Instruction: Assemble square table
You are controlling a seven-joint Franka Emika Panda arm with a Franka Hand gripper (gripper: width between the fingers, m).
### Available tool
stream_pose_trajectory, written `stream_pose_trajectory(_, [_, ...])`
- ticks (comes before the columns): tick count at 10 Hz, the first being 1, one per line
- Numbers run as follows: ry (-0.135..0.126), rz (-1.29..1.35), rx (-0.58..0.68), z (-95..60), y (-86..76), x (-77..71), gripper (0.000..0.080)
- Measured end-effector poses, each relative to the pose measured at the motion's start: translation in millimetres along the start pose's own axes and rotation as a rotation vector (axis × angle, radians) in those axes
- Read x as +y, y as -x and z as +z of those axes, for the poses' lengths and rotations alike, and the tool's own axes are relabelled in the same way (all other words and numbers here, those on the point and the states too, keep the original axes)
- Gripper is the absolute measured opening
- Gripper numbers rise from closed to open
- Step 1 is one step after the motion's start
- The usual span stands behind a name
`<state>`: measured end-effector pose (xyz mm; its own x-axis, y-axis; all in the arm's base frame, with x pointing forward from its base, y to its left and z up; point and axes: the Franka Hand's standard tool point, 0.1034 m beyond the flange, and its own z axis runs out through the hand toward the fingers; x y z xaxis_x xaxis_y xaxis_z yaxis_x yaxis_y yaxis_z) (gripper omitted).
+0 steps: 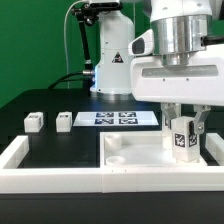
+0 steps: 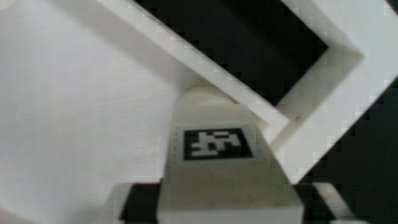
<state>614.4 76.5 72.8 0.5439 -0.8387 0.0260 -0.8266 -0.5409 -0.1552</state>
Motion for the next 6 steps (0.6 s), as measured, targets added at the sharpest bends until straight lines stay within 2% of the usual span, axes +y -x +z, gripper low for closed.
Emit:
stream_pose_trajectory(3, [-0.011,0.322,-0.015,0.3,3.0,-1.8,0.0291])
stream_pose_trajectory(6, [-0.009,0.575,-0.031,0.2,5.6,-5.8,0.0291])
